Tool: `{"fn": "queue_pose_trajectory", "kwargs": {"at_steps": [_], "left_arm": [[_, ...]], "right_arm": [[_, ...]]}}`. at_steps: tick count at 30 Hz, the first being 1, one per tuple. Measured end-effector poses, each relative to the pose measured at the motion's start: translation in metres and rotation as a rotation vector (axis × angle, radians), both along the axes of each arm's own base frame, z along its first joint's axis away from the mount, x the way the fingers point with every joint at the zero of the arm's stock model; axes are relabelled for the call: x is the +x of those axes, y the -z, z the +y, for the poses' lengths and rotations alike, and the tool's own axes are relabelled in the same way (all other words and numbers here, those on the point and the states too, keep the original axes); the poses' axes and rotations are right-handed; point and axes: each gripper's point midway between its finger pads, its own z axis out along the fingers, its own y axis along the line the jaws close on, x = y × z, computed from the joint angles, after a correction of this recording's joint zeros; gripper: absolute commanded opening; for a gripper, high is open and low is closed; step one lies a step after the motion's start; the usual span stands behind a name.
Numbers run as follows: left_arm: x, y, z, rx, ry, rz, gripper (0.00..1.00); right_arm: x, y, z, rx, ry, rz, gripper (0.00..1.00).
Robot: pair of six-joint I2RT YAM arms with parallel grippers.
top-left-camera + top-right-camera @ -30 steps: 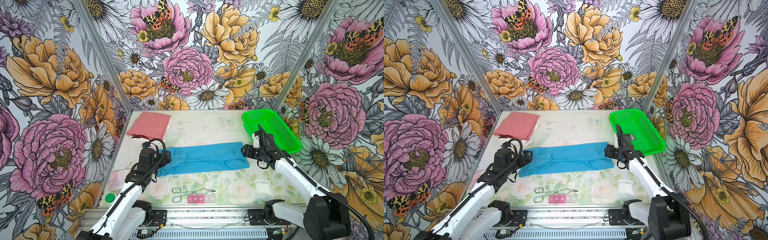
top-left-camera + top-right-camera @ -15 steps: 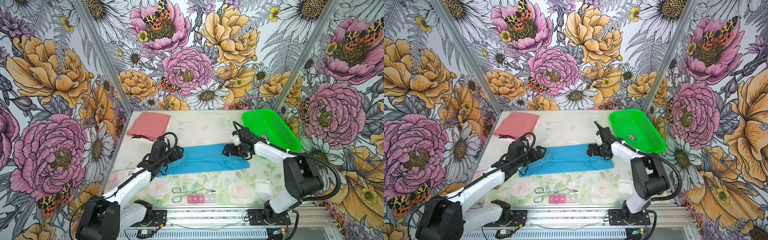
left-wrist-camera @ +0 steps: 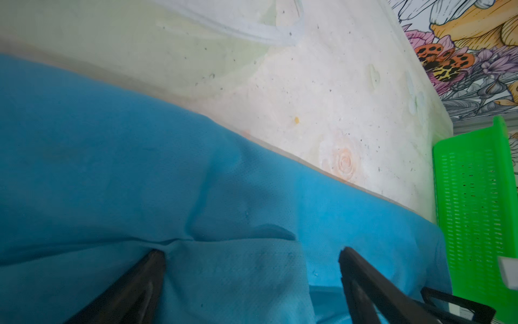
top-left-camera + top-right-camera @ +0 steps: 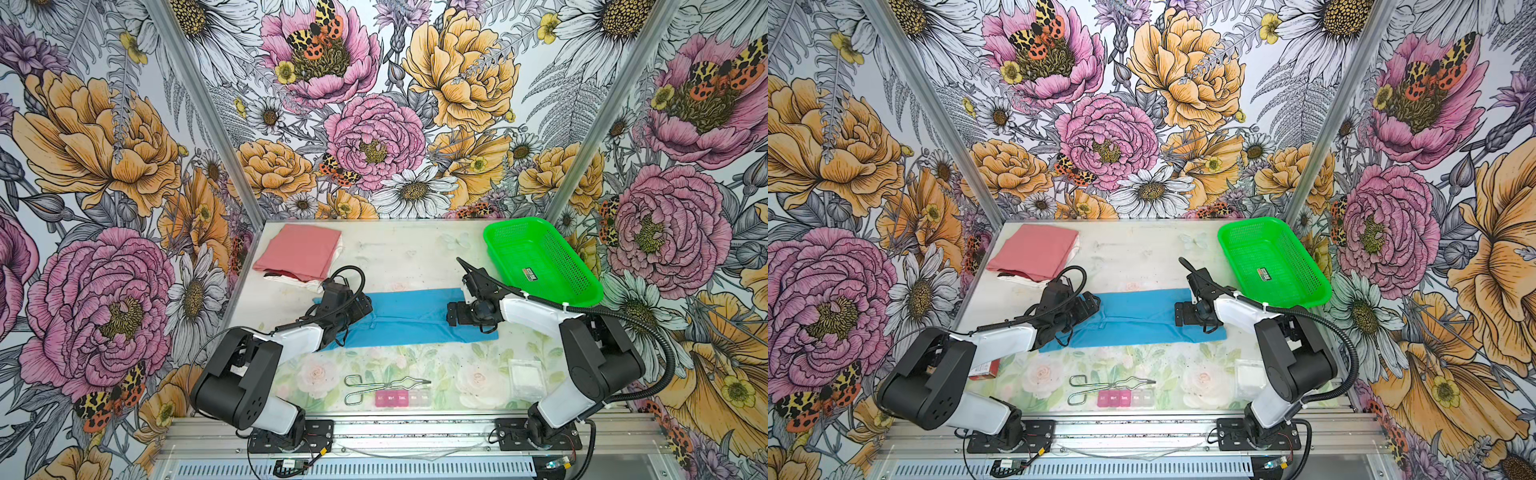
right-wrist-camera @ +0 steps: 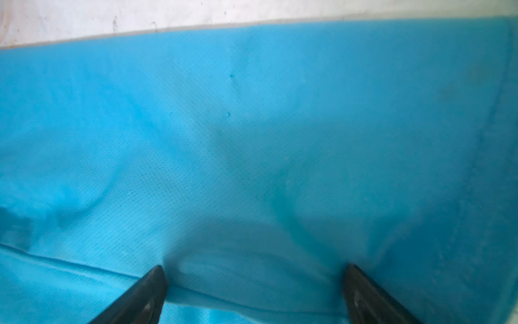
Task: Fold and stack t-shirts
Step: Adjust the T-shirt at the center of the board.
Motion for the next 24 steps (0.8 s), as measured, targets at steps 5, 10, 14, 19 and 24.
{"fn": "queue_pose_trajectory", "kwargs": {"at_steps": [5,10,14,19,24], "left_arm": [[0.029,0.000,-0.024,-0.002,0.026,-0.035,0.99],[0.070,-0.002,-0.071,-0.020,0.093,-0.082,0.99],[0.109,-0.004,-0.109,-0.034,0.141,-0.134,0.99],[0.165,-0.006,-0.150,-0.037,0.192,-0.209,0.99],[0.215,-0.011,-0.186,-0.099,0.258,-0.274,0.99]], "right_arm": [[-0.030,-0.001,0.004,0.013,-0.022,0.009,0.99],[-0.076,-0.003,0.017,0.040,-0.094,0.075,0.99],[-0.098,-0.004,0.036,0.061,-0.172,0.127,1.00],[-0.095,-0.006,0.073,0.092,-0.260,0.177,0.99],[-0.074,-0.012,0.122,0.177,-0.329,0.158,0.99]]}}
